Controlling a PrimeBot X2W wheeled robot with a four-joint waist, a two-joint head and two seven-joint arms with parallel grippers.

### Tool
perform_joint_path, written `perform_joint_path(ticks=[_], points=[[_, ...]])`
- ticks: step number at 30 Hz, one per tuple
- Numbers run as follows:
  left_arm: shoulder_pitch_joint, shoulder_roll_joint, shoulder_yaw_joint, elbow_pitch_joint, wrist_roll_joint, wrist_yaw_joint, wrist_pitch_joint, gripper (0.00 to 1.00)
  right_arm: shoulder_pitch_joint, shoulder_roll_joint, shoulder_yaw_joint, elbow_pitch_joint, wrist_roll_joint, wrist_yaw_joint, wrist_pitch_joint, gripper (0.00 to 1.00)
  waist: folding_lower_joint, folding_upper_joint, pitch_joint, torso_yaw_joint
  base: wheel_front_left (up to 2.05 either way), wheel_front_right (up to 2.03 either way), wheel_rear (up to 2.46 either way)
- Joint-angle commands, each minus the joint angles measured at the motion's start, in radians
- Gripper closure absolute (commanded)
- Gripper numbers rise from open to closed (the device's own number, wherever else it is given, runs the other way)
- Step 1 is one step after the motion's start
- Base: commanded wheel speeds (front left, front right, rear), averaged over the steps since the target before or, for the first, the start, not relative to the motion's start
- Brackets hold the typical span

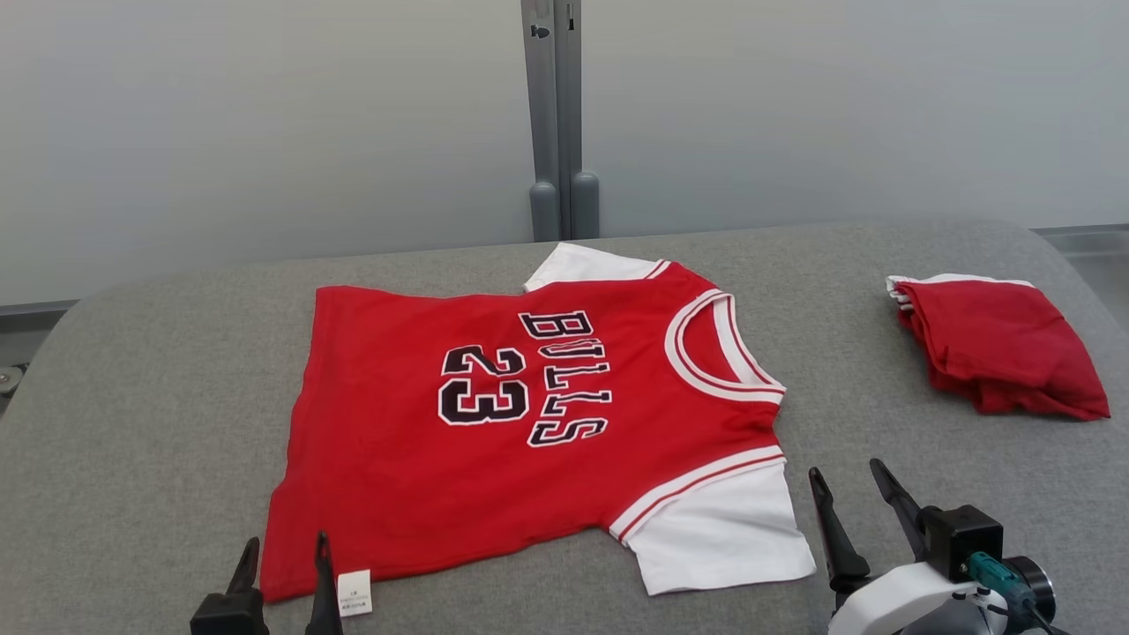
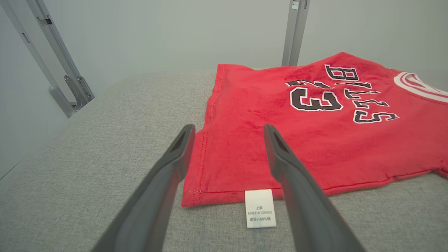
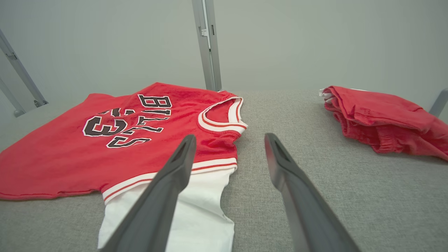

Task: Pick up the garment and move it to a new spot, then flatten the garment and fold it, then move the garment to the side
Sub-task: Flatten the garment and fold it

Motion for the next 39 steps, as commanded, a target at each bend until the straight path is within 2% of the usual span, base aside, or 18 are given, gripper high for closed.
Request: perform_joint_path(ticks=[1,9,17,28,39], points=[[0.014,0.0,0.002,-0.004,-0.005,0.0,0.0,0.0,0.01,0.0,-0.002,-0.005,-0.002,-0.002,0.001,0.0,0.0,0.0,0.002,0.001,0.0,0.0,0.0],[0.006,0.0,-0.007,0.02,-0.029,0.006,0.0,0.0,0.01,0.0,0.006,0.024,0.004,-0.002,0.001,0.0,0.0,0.0,0.026,0.001,0.0,0.0,0.0],[-0.014,0.0,-0.023,0.077,-0.099,0.009,0.0,0.0,0.006,-0.003,0.033,0.17,-0.011,-0.002,0.001,0.0,0.0,0.0,0.081,0.011,0.0,0.0,0.0],[-0.038,0.0,-0.035,0.108,-0.086,0.007,0.0,0.0,-0.056,0.0,0.042,0.282,0.021,-0.002,0.001,0.0,0.0,0.0,0.116,0.028,0.0,0.0,0.0],[-0.049,0.0,-0.037,0.114,-0.071,-0.003,0.0,0.0,-0.09,0.0,0.052,0.313,0.054,-0.002,0.001,0.0,0.0,0.0,0.121,0.036,0.0,0.0,0.0]])
